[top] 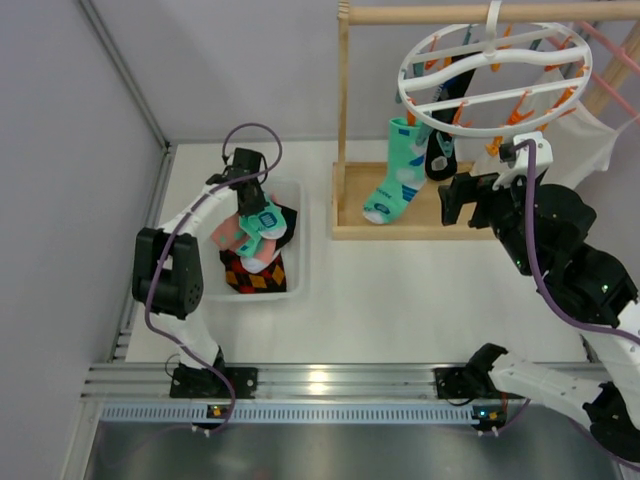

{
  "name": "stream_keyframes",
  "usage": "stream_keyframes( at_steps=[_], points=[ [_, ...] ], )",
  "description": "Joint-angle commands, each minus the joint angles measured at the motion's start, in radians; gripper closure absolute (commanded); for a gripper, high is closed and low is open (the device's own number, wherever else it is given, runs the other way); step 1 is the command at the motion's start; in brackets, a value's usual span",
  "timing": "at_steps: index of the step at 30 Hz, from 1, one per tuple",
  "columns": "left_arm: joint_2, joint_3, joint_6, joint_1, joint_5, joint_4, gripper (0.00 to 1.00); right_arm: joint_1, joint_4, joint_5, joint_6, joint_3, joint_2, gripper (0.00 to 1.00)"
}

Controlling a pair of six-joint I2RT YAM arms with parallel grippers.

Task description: Remove the socks clipped to the hanger

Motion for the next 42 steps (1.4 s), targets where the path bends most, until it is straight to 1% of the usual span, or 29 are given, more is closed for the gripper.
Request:
stream_keyframes(
  at_steps=[1, 2, 3, 4, 5, 7, 8, 12, 14, 15, 16, 17, 18, 19, 20, 21, 23, 24, 25, 26, 27, 28, 29, 31, 32, 33, 36, 39, 42],
  points=[
    [-0.038, -0.009, -0.027, -0.001, -0.008, -0.001, 1.0, -0.011, 0.014, 0.004, 0.004, -0.011, -0.04, 0.01],
    [-0.052, -0.01, -0.027, -0.001, -0.011, -0.001, 1.0, -0.012, 0.013, 0.005, 0.002, -0.011, -0.042, 0.0],
    [-0.069, -0.007, -0.026, -0.001, -0.016, -0.001, 0.97, -0.013, 0.01, 0.007, 0.004, -0.008, -0.043, 0.01],
    [-0.084, -0.006, -0.024, -0.001, -0.018, -0.003, 0.91, -0.011, 0.007, 0.007, 0.005, -0.005, -0.045, 0.0],
    [-0.118, 0.002, -0.021, -0.001, -0.016, -0.001, 0.69, -0.011, 0.004, 0.007, 0.007, -0.003, -0.049, 0.0],
    [-0.179, 0.002, -0.021, -0.001, -0.013, -0.001, 0.55, -0.013, -0.002, 0.007, 0.008, 0.001, -0.057, 0.01],
    [-0.199, 0.001, -0.019, -0.002, -0.011, -0.003, 0.43, -0.013, -0.005, 0.01, 0.01, 0.001, -0.061, 0.01],
    [-0.293, 0.0, -0.006, -0.008, 0.015, -0.007, 0.22, -0.011, -0.013, 0.028, 0.005, 0.001, -0.081, 0.01],
    [-0.342, 0.007, 0.01, -0.019, 0.028, -0.009, 0.17, -0.011, -0.025, 0.048, 0.004, 0.004, -0.095, 0.01],
    [-0.36, 0.008, 0.016, -0.043, 0.027, -0.007, 0.08, -0.011, -0.029, 0.053, 0.004, 0.007, -0.101, 0.01],
    [-0.391, 0.016, 0.04, -0.063, 0.03, -0.006, 0.04, -0.011, -0.032, 0.058, 0.005, 0.007, -0.112, 0.01],
    [-0.402, 0.022, 0.054, -0.094, 0.033, -0.004, 0.02, -0.012, -0.039, 0.059, 0.007, 0.011, -0.118, 0.01],
    [-0.406, 0.031, 0.075, -0.173, 0.035, 0.014, 0.02, -0.013, -0.042, 0.062, 0.008, 0.008, -0.124, 0.01],
    [-0.405, 0.042, 0.146, -0.221, 0.044, 0.036, 0.02, -0.013, -0.045, 0.065, 0.017, 0.006, -0.144, 0.01],
    [-0.402, 0.037, 0.19, -0.273, 0.118, 0.077, 0.02, -0.013, -0.042, 0.064, 0.019, -0.006, -0.153, 0.01],
    [-0.396, 0.03, 0.23, -0.36, 0.151, 0.109, 0.02, -0.013, -0.036, 0.056, 0.024, -0.015, -0.167, 0.01],
    [-0.367, 0.008, 0.342, -0.433, 0.214, 0.2, 0.02, -0.012, -0.019, 0.02, 0.03, -0.051, -0.21, 0.01],
    [-0.359, -0.004, 0.377, -0.498, 0.226, 0.232, 0.02, -0.011, 0.005, 0.0, 0.027, -0.064, -0.229, 0.01],
    [-0.342, -0.015, 0.42, -0.528, 0.228, 0.314, 0.02, -0.012, 0.02, -0.022, 0.03, -0.075, -0.259, 0.01],
    [-0.334, -0.036, 0.436, -0.554, 0.293, 0.356, 0.02, -0.011, 0.033, -0.069, 0.027, -0.101, -0.275, 0.01],
    [-0.315, -0.048, 0.441, -0.594, 0.318, 0.413, 0.02, -0.011, 0.057, -0.091, 0.018, -0.111, -0.304, 0.01],
    [-0.302, -0.065, 0.435, -0.605, 0.341, 0.472, 0.02, -0.011, 0.068, -0.115, 0.017, -0.12, -0.319, 0.0],
    [-0.288, -0.079, 0.432, -0.61, 0.369, 0.599, 0.02, -0.011, 0.076, -0.148, 0.017, -0.129, -0.331, 0.0],
    [-0.224, -0.075, 0.418, -0.61, 0.354, 0.669, 0.02, -0.011, 0.083, -0.162, 0.024, -0.135, -0.359, 0.01],
    [-0.194, -0.025, 0.425, -0.607, 0.349, 0.68, 0.02, -0.011, 0.083, -0.171, 0.025, -0.137, -0.365, 0.0],
    [-0.136, -0.001, 0.445, -0.605, 0.349, 0.679, 0.02, -0.009, 0.083, -0.177, 0.03, -0.138, -0.373, 0.01],
    [-0.06, 0.054, 0.473, -0.591, 0.372, 0.679, 0.02, -0.009, 0.074, -0.228, 0.028, -0.143, -0.387, 0.01],
    [0.049, 0.118, 0.461, -0.553, 0.413, 0.68, 0.02, -0.011, 0.068, -0.274, 0.018, -0.149, -0.394, 0.01],
    [0.107, 0.172, 0.471, -0.527, 0.397, 0.679, 0.02, -0.011, 0.08, -0.313, 0.005, -0.161, -0.407, 0.01]
  ],
)
